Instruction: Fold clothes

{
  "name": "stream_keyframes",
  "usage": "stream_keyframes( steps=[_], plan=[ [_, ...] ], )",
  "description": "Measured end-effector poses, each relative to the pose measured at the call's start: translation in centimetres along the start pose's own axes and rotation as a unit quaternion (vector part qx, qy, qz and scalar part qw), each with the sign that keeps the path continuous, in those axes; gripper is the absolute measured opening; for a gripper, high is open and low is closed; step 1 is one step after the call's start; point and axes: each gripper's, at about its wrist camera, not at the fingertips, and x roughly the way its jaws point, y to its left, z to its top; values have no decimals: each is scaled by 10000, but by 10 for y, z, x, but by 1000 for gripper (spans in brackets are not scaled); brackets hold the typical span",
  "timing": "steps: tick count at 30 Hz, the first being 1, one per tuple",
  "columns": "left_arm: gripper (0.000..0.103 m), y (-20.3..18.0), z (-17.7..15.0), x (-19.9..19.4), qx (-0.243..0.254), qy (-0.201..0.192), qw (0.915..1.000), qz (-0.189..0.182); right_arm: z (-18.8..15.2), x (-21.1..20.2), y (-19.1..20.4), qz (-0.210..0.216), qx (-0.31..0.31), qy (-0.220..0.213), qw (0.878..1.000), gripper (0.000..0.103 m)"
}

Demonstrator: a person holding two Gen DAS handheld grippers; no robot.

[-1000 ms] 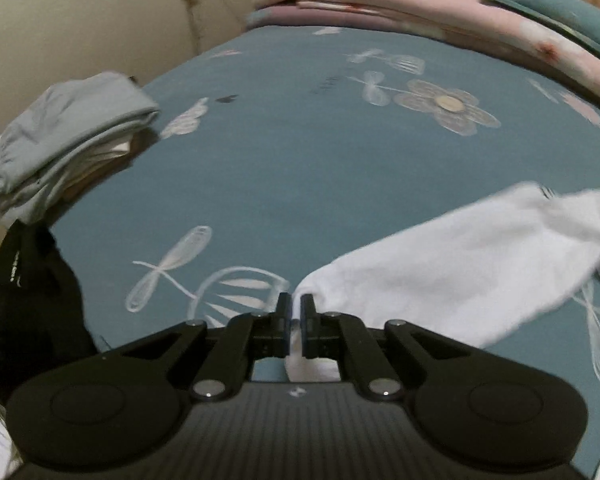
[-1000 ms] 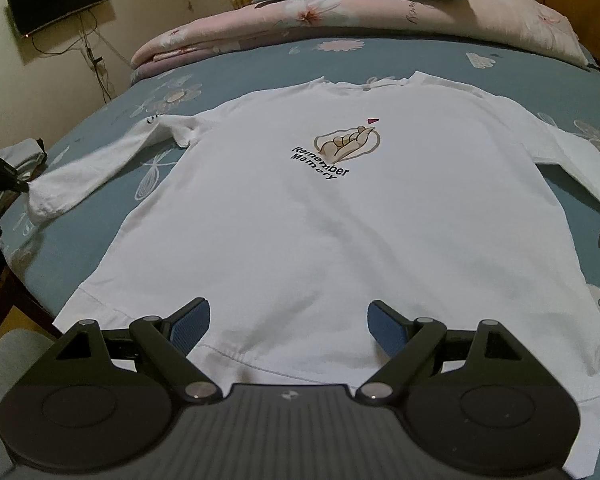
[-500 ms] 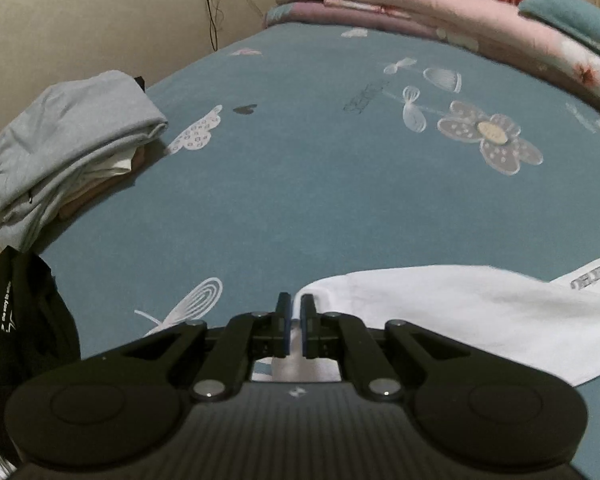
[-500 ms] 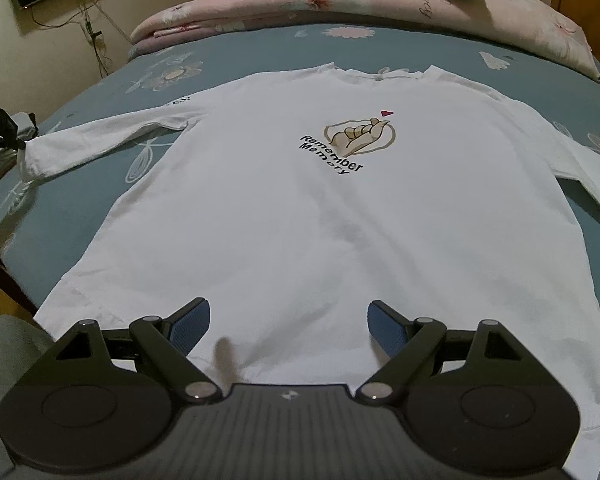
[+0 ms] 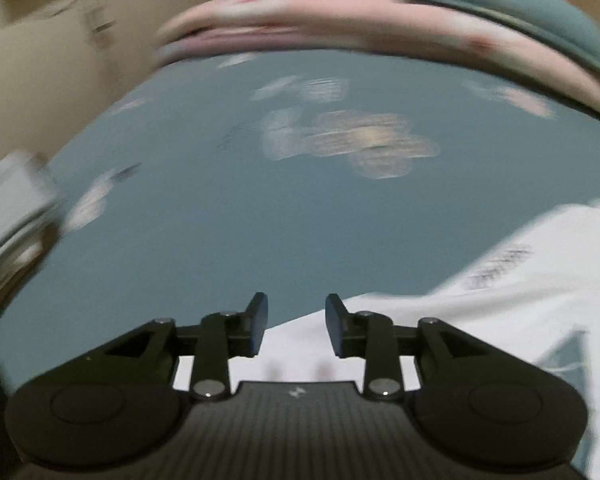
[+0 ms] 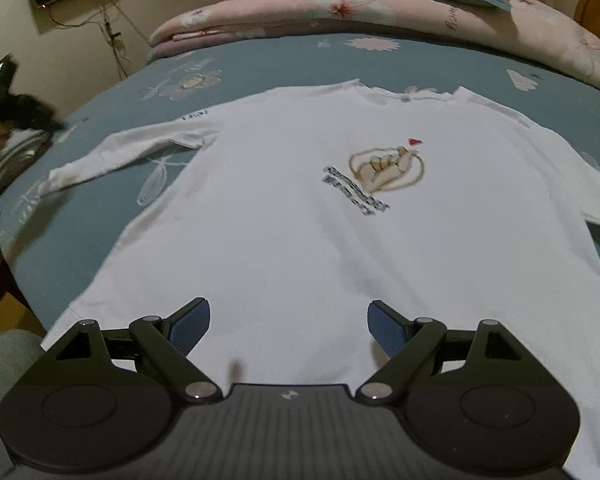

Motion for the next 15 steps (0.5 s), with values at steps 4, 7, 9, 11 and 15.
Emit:
stream_keyframes(
  steps=[4, 7, 9, 11, 15],
  plan=[
    [31, -74, 26, 25, 736, -18, 9932, -896, 11, 3, -4, 197, 67, -51, 9998, 89],
    [31, -110, 39, 47, 1093, -13, 9844, -1375, 19, 4, -10, 273, 92, -125, 9995, 89],
    [30, -127, 44, 67, 1262, 83, 9800, -1539, 24, 5, -15, 306, 107, -182, 9993, 89],
    [30, -138, 46, 85, 1401, 173, 9775, -1568, 27, 6, -21, 308, 114, -245, 9992, 89],
    [30, -146, 46, 112, 1590, 314, 9742, -1572, 33, 10, -32, 315, 118, -363, 9988, 89]
  ],
)
